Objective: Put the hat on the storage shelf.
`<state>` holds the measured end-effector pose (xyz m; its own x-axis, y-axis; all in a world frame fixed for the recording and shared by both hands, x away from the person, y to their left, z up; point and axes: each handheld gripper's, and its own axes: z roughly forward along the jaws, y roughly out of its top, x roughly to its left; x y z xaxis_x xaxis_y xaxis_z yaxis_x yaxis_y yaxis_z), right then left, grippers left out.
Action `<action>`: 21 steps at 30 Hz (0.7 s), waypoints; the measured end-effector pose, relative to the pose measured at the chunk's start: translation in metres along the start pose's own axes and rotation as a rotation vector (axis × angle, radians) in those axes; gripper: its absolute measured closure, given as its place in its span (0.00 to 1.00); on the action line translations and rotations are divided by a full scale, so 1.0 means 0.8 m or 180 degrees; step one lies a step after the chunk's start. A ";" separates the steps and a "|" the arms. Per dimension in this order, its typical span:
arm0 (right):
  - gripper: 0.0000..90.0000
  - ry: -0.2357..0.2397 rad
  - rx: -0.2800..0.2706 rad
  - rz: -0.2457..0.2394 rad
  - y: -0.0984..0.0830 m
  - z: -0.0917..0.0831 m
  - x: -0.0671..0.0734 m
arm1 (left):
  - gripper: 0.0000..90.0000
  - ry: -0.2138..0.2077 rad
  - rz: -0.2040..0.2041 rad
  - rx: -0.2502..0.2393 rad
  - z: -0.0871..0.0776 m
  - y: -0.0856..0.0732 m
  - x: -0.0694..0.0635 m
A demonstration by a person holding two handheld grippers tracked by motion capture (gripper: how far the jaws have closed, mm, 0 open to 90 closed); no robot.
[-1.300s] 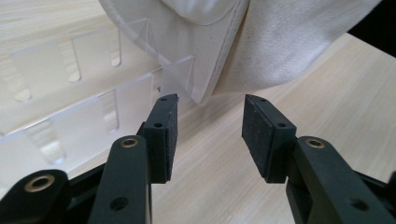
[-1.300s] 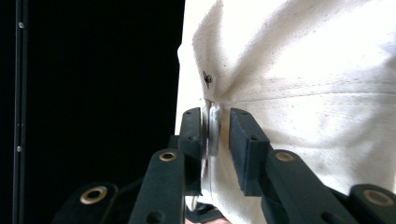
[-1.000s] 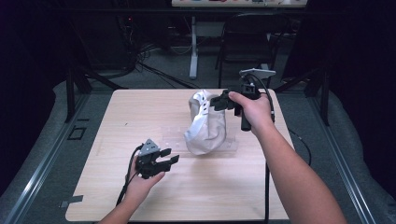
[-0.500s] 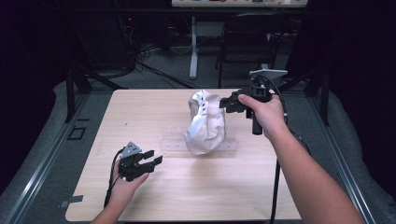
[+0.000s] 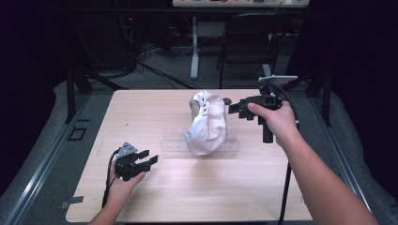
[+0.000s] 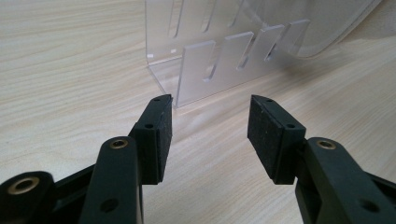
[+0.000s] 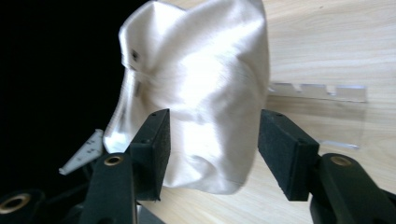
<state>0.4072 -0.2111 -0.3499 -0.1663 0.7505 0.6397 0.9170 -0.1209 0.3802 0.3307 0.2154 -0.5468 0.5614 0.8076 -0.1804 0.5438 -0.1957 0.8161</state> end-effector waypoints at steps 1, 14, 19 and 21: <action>0.48 -0.0028 0.0018 -0.0037 -0.003 0.000 -0.002 | 0.56 0.0006 0.0007 0.0004 0.000 0.000 0.000; 0.44 -0.0322 0.0121 -0.0151 -0.035 0.012 -0.028 | 0.56 0.0013 0.0008 0.0034 0.000 0.000 -0.001; 0.44 -0.0469 0.0198 -0.0164 -0.054 0.023 -0.045 | 0.55 0.0022 -0.0011 0.0013 0.002 -0.001 0.001; 0.44 -0.0486 0.0186 -0.0164 -0.057 0.025 -0.047 | 0.55 0.0029 -0.0007 0.0030 0.001 -0.001 0.001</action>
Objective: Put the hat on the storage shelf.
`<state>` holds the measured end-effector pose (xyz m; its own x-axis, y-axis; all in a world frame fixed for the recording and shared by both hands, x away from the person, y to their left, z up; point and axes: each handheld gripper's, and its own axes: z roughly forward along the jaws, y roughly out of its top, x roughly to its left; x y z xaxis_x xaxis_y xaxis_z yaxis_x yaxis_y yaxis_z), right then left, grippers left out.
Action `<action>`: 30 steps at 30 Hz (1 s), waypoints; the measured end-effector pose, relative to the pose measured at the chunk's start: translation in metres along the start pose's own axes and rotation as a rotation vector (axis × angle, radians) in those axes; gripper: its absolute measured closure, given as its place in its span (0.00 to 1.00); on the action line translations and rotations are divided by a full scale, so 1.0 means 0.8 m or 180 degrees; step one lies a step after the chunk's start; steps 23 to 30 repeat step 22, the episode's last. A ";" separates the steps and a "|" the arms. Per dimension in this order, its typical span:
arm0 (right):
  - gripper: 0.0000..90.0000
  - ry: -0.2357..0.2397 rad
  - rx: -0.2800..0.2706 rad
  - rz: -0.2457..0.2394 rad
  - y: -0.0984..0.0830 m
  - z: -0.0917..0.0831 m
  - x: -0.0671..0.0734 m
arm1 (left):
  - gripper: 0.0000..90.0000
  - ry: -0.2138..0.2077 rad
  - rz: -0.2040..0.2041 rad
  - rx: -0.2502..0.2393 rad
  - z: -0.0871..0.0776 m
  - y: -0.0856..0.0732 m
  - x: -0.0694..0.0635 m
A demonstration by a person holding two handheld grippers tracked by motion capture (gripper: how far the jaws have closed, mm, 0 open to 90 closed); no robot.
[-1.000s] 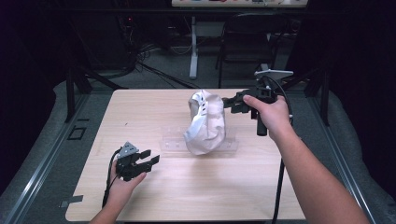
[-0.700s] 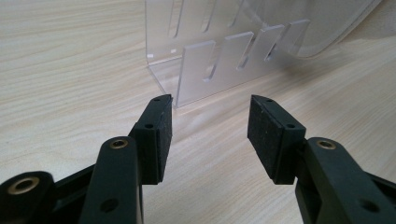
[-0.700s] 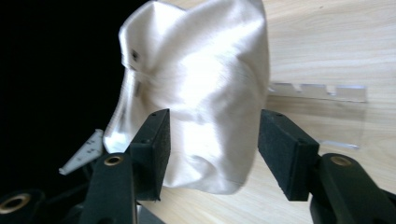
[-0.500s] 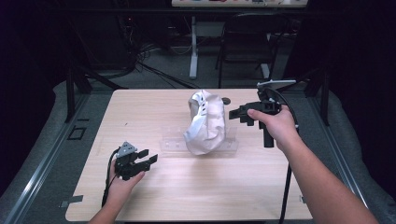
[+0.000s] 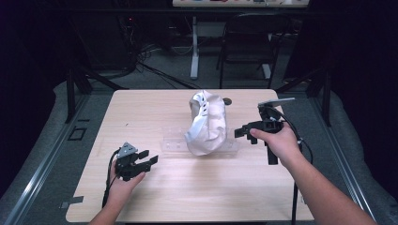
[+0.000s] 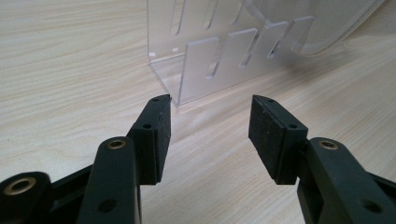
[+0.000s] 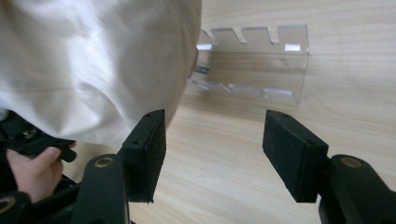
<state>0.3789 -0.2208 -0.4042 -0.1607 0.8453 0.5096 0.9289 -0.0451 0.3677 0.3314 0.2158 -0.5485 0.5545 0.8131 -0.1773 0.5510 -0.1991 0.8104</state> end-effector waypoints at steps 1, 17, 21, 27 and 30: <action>0.44 -0.0022 0.0011 -0.0011 -0.005 0.003 -0.003 | 0.55 -0.0010 0.0000 0.0016 0.000 0.000 0.000; 0.44 -0.0168 -0.0011 -0.0235 -0.067 0.037 -0.032 | 0.54 -0.0008 -0.0006 -0.0007 0.004 -0.003 -0.003; 0.44 -0.0225 -0.0040 -0.0318 -0.082 0.047 -0.040 | 0.54 0.0030 0.0057 -0.0017 0.004 -0.003 -0.006; 0.44 -0.0224 -0.0071 -0.0309 -0.086 0.049 -0.042 | 0.54 0.0036 0.0067 -0.0015 0.005 -0.003 -0.006; 0.44 -0.0224 -0.0071 -0.0309 -0.086 0.049 -0.042 | 0.54 0.0036 0.0067 -0.0015 0.005 -0.003 -0.006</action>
